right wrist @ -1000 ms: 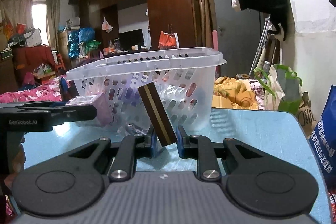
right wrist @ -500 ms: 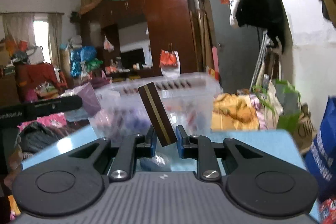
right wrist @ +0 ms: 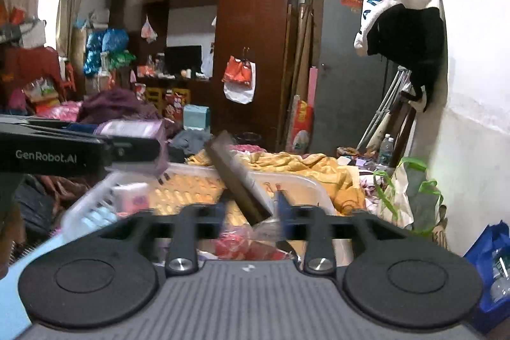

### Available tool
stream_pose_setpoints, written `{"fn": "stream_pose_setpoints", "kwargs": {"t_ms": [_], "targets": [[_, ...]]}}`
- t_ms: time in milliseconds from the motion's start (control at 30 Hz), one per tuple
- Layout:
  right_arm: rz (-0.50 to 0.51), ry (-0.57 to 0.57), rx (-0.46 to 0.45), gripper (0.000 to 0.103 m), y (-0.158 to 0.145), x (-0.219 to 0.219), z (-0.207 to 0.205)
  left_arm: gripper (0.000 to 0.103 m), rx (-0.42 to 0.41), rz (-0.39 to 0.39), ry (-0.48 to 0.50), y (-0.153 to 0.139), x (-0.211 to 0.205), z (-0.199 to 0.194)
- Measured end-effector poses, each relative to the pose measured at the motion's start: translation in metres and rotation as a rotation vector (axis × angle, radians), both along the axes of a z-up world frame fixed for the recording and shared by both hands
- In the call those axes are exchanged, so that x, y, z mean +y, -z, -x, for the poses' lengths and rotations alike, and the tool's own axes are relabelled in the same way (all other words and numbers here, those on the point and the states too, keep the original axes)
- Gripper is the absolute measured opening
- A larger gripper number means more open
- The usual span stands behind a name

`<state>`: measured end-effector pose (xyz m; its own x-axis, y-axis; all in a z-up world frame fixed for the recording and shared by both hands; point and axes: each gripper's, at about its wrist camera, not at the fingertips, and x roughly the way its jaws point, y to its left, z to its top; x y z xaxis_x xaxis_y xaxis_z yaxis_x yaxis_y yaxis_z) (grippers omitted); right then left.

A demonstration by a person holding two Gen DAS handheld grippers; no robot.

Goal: Organize objects
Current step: 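Lift both items over the basket and open both grippers, then grasp a blue wrapped box with the left gripper while the right grasps a clear packet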

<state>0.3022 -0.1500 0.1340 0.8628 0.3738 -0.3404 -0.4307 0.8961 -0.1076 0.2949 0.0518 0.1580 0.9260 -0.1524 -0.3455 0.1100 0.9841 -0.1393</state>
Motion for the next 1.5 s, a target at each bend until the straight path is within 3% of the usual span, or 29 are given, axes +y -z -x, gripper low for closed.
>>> {"fn": "stream_pose_setpoints", "kwargs": {"t_ms": [100, 167, 267, 367, 467, 533, 633, 700, 767, 867, 1000, 1067, 1133, 1233, 1500], "targets": [[-0.043, -0.029, -0.007, 0.095, 0.005, -0.015, 0.015, 0.094, -0.016, 0.011, 0.017, 0.002, 0.006, 0.012], [-0.081, -0.033, -0.02, 0.101, 0.007, -0.028, 0.033, 0.094, -0.036, 0.022, 0.026, 0.001, 0.008, 0.031], [-0.133, -0.084, -0.022, 0.103, 0.025, -0.049, 0.067, 0.095, -0.096, 0.002, 0.083, 0.009, 0.005, 0.073], [-0.078, -0.091, 0.033, 0.103, 0.06, -0.06, 0.095, 0.096, -0.091, -0.017, 0.121, 0.032, -0.003, 0.103], [-0.054, -0.117, 0.162, 0.103, 0.096, -0.065, 0.103, 0.096, -0.051, -0.013, 0.147, 0.056, -0.007, 0.114], [-0.036, -0.131, 0.225, 0.101, 0.11, -0.065, 0.101, 0.096, -0.005, -0.022, 0.18, 0.068, -0.009, 0.111], [-0.006, -0.166, 0.274, 0.088, 0.115, -0.06, 0.1, 0.096, 0.034, -0.056, 0.185, 0.08, -0.015, 0.109], [0.04, -0.177, 0.288, 0.071, 0.115, -0.054, 0.097, 0.096, 0.038, -0.081, 0.181, 0.084, -0.021, 0.108], [0.076, -0.193, 0.298, 0.062, 0.117, -0.048, 0.094, 0.096, 0.046, -0.079, 0.183, 0.089, -0.025, 0.107], [0.055, -0.208, 0.288, 0.043, 0.125, -0.053, 0.103, 0.096, 0.061, -0.078, 0.189, 0.092, -0.029, 0.103], [-0.134, -0.17, 0.251, 0.043, 0.12, -0.084, 0.104, 0.096, 0.089, -0.101, 0.197, 0.104, -0.046, 0.095], [-0.192, -0.08, 0.187, 0.043, 0.119, -0.095, 0.109, 0.096, 0.115, -0.111, 0.201, 0.108, -0.054, 0.088], [-0.221, 0.022, 0.125, 0.043, 0.117, -0.101, 0.114, 0.096, 0.14, -0.122, 0.208, 0.112, -0.065, 0.081], [-0.266, 0.076, 0.101, 0.043, 0.116, -0.109, 0.115, 0.096, 0.168, -0.144, 0.214, 0.117, -0.084, 0.07], [-0.287, 0.077, 0.106, 0.043, 0.119, -0.108, 0.11, 0.094, 0.251, -0.243, 0.147, 0.129, -0.122, 0.047]]}}
